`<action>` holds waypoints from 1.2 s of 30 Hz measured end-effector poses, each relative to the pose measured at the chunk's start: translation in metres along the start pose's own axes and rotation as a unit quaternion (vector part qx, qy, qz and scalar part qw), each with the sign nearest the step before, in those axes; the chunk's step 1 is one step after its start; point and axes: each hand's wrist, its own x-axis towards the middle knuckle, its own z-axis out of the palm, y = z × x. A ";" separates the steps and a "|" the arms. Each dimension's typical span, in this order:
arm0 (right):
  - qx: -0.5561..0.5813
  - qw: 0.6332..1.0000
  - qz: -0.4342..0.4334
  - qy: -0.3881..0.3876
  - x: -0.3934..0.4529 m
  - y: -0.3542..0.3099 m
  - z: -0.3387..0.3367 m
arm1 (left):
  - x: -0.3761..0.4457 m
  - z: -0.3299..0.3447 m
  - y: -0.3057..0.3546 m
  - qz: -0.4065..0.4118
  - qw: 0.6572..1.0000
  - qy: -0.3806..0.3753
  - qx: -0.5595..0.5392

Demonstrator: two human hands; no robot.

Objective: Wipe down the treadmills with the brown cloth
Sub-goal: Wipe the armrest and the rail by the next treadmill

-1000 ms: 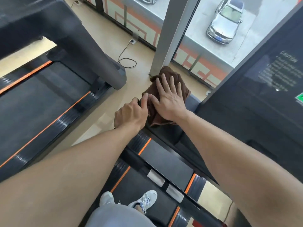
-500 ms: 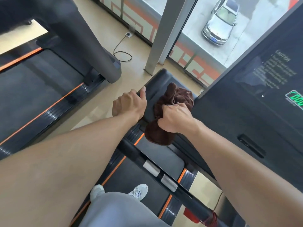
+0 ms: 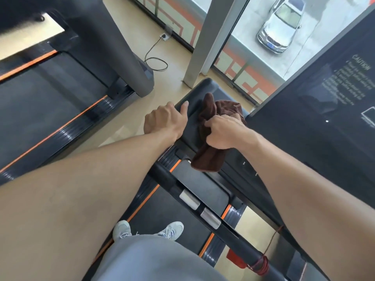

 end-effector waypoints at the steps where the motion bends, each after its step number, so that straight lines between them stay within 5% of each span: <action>1: 0.016 1.000 -0.001 -0.001 -0.003 0.003 -0.003 | -0.001 0.000 0.001 0.001 1.000 0.001 0.002; 4: 0.069 0.998 0.008 -0.003 -0.007 0.007 -0.005 | 0.000 -0.003 0.001 -0.003 1.000 -0.004 0.007; 8: 0.270 0.949 0.097 0.132 0.001 0.007 0.018 | -0.001 -0.003 0.002 -0.003 1.000 0.003 0.004; 9: 0.362 0.905 0.120 0.190 0.001 0.003 0.026 | 0.000 -0.002 0.001 -0.004 1.000 0.003 -0.001; 12: 0.603 0.697 0.155 0.356 -0.004 -0.023 0.041 | 0.003 -0.001 -0.001 -0.010 1.000 -0.005 -0.014; 13: 0.594 0.701 0.140 0.369 -0.003 -0.033 0.047 | 0.004 0.000 -0.001 -0.013 1.000 -0.004 -0.019; 16: 0.312 0.906 0.069 0.277 0.019 -0.042 0.061 | 0.004 0.001 -0.001 -0.017 0.999 0.005 -0.027; 18: 0.194 0.945 0.047 0.259 0.042 -0.031 0.058 | 0.005 0.001 -0.001 -0.025 0.999 0.004 -0.031; 29: 0.110 0.953 0.116 0.258 0.123 0.013 -0.018 | 0.004 0.001 0.001 -0.019 1.000 0.007 -0.013; 36: 0.143 0.960 -0.013 0.239 0.073 -0.033 0.013 | 0.004 0.003 0.000 -0.017 0.999 0.029 -0.016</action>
